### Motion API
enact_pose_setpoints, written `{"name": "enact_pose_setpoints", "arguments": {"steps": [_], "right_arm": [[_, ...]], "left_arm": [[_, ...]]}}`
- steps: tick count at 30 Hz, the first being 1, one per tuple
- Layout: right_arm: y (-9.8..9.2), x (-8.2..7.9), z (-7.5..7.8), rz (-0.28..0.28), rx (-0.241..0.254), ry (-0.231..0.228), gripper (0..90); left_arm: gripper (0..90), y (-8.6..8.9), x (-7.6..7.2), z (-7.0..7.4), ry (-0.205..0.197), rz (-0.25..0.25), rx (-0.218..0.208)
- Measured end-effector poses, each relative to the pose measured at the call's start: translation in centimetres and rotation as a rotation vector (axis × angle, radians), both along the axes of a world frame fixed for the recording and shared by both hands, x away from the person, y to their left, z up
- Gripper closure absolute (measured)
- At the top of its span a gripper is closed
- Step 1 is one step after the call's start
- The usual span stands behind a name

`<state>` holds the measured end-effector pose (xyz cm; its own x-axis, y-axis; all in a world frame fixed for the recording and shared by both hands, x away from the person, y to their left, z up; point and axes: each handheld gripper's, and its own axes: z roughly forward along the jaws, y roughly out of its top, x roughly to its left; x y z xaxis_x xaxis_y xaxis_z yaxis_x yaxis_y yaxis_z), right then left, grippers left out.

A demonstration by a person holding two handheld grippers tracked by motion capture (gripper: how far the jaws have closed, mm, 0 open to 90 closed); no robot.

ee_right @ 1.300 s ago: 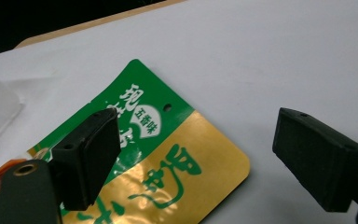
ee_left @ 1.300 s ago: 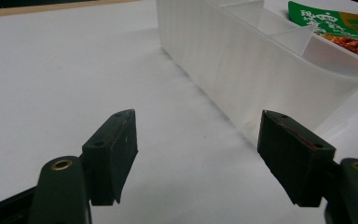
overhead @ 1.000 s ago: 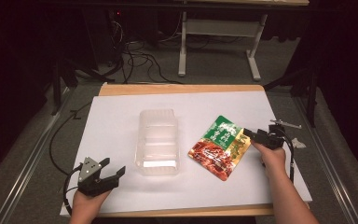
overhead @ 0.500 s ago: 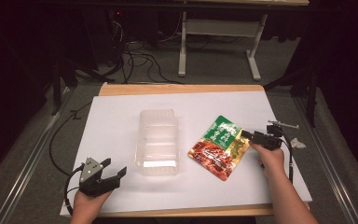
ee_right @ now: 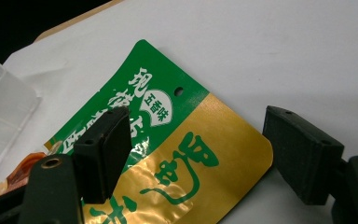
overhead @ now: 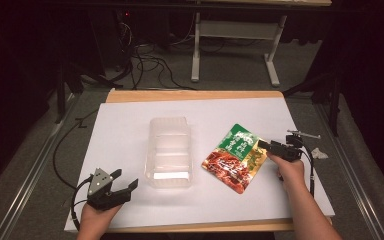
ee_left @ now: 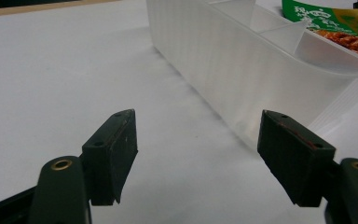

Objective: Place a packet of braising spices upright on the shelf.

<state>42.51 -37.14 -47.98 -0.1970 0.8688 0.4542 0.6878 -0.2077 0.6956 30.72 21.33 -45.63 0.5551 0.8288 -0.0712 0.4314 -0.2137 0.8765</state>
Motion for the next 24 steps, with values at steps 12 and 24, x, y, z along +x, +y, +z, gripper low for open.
{"name": "enact_pose_setpoints", "arguments": {"steps": [12, 24], "right_arm": [[1.1, -0.9, 1.0, 0.078, 0.015, -0.088, 30.5], [1.9, -0.7, 0.6, 0.101, -0.001, -0.070, 31.7]], "left_arm": [[29.1, 0.2, -0.2, 0.2, -0.007, -0.006, -0.001], [29.1, 0.0, -0.1, 0.1, -0.004, -0.024, 0.015]]}}
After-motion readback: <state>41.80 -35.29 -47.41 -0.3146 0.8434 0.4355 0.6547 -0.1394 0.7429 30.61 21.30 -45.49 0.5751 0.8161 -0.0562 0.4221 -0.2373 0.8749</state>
